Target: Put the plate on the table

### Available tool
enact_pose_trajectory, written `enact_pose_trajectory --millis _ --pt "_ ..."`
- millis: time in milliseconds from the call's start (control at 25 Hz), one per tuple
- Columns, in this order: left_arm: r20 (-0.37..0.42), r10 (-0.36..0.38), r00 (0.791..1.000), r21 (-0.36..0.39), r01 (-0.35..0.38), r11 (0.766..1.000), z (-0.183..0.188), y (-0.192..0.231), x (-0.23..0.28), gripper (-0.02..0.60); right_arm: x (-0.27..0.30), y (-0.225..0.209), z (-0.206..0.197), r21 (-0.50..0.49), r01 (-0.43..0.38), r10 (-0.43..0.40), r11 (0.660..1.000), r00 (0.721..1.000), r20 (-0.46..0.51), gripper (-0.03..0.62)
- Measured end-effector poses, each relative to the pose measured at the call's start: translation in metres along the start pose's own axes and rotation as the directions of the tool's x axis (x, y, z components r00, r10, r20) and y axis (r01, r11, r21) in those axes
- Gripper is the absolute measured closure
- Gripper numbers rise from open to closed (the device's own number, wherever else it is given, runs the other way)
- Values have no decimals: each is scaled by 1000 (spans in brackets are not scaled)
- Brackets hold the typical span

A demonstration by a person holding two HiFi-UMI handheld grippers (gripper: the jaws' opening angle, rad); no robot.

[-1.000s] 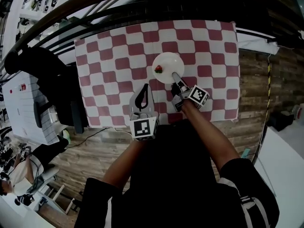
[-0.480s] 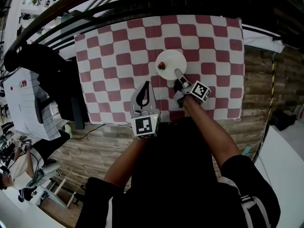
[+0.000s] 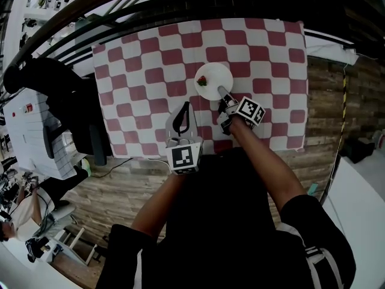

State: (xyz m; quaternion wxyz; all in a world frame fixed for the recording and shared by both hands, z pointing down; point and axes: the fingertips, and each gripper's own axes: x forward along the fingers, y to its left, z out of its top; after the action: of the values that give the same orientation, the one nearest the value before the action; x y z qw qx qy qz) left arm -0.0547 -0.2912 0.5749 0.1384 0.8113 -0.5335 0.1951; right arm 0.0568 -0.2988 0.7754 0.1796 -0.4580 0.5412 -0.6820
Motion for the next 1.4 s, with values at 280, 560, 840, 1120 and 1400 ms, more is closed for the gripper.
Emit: enact_pose_trajectory --millis 280,560,840,1120,1400 --pt "-39 9 999 -39 -10 999 -5 13 -1 572 -4 -1 -2 -11 76 -76 997 997 -20 445" --pt "-34 20 999 -52 -22 998 2 26 -7 572 -25 -13 -9 -66 185 -188 981 981 -41 427" --pt "-34 18 999 -52 -19 998 1 29 -17 572 -49 -20 -15 -94 242 -246 966 968 -39 397" --pt "24 -21 999 -69 22 997 2 16 -31 572 -69 22 -26 -196 174 -181 965 983 -19 416" --pt "56 -56 997 -80 60 995 8 5 -49 572 -93 87 -33 -303 65 -67 951 998 6 451"
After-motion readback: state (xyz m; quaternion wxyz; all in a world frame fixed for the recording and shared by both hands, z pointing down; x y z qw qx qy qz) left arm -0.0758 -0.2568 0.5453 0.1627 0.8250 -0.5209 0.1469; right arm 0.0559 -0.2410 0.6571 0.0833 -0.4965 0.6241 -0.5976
